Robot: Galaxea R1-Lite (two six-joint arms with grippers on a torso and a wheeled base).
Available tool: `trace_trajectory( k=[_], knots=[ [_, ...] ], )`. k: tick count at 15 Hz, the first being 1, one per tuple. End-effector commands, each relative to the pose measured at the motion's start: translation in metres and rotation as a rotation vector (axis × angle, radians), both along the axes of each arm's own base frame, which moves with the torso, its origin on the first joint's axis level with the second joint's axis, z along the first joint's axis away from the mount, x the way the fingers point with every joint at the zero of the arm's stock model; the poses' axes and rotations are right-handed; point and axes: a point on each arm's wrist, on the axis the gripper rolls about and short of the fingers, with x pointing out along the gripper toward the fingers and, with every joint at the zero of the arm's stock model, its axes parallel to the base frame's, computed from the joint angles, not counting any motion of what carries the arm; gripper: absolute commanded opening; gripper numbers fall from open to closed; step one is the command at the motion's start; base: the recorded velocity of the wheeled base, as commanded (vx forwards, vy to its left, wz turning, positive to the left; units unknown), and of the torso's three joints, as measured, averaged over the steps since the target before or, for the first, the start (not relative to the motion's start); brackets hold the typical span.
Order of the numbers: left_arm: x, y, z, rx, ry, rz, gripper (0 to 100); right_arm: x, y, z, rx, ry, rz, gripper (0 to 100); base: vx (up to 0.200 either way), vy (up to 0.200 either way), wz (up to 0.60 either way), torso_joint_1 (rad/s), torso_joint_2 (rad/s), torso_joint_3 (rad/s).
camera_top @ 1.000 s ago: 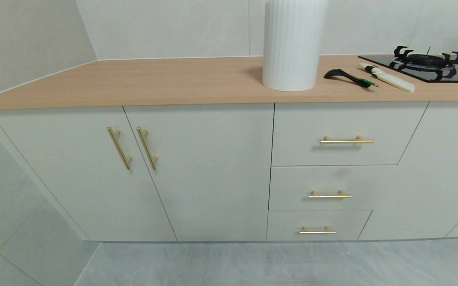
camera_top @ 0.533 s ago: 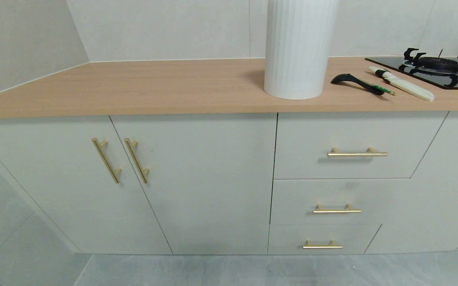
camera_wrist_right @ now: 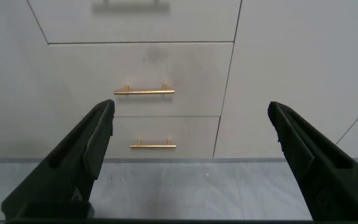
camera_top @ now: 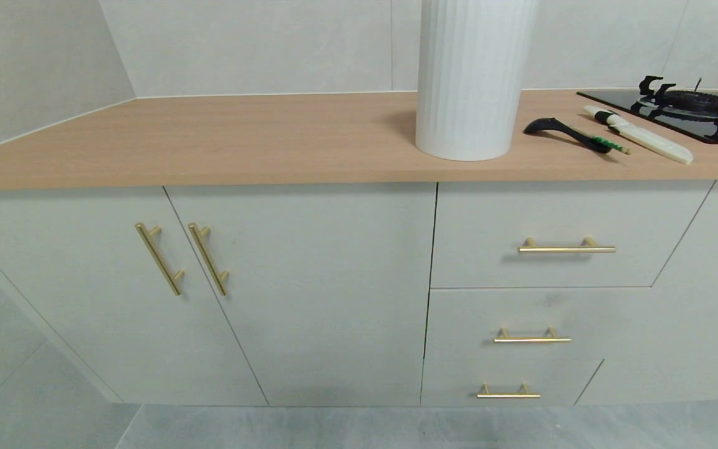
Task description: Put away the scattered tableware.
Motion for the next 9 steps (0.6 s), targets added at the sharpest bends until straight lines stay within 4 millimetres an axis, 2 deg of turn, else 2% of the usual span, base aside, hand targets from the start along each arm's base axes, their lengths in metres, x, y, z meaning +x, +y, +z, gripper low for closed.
trace_trajectory(
  k=[1,3,5,9],
  knots=[
    [0.000,0.000,0.000,0.000,0.000,0.000,100,0.000,0.000,0.000,-0.002,0.002,0.001,100,0.000,0.000,0.00,0.000,0.00,0.000],
    [0.000,0.000,0.000,0.000,0.000,0.000,100,0.000,0.000,0.002,-0.001,-0.015,-0.001,100,0.000,0.000,0.00,0.000,0.00,0.000],
    [0.000,0.000,0.000,0.000,0.000,0.000,100,-0.015,0.000,0.048,0.035,-0.186,0.032,100,0.000,0.000,0.00,0.000,0.00,0.000],
    [0.000,0.000,0.000,0.000,0.000,0.000,100,0.005,0.001,0.050,0.011,0.031,0.139,100,0.000,0.000,0.00,0.000,0.00,0.000]
  ],
)
